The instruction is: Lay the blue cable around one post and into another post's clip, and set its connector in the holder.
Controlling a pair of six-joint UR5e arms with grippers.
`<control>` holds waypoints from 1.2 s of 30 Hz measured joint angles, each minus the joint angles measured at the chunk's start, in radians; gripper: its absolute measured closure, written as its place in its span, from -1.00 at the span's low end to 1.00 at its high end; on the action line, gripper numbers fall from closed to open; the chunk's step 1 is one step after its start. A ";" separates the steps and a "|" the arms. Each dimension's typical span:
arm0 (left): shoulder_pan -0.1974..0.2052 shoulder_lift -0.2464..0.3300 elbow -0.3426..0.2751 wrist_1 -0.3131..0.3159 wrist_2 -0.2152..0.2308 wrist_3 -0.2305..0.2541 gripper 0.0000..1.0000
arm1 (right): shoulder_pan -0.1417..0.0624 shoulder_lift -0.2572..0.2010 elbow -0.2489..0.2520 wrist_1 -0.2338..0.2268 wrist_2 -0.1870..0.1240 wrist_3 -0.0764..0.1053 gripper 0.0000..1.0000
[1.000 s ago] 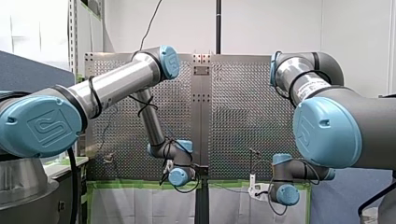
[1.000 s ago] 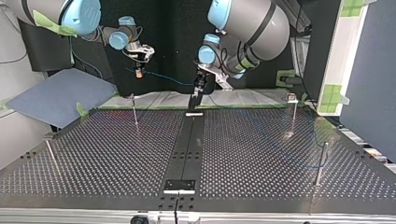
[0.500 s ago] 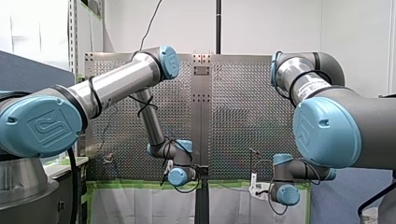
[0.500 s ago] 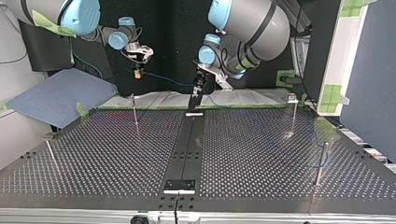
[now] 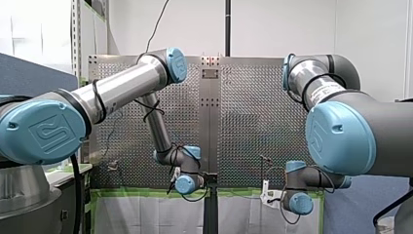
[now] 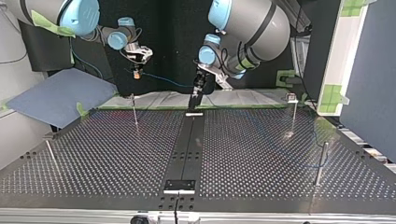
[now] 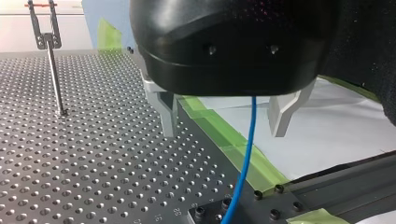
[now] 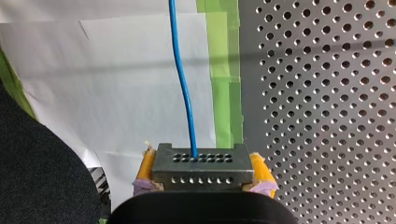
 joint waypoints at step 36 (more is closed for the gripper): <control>-0.008 0.000 0.000 0.009 0.014 -0.005 0.55 | 0.011 0.002 0.000 0.001 0.000 -0.009 1.00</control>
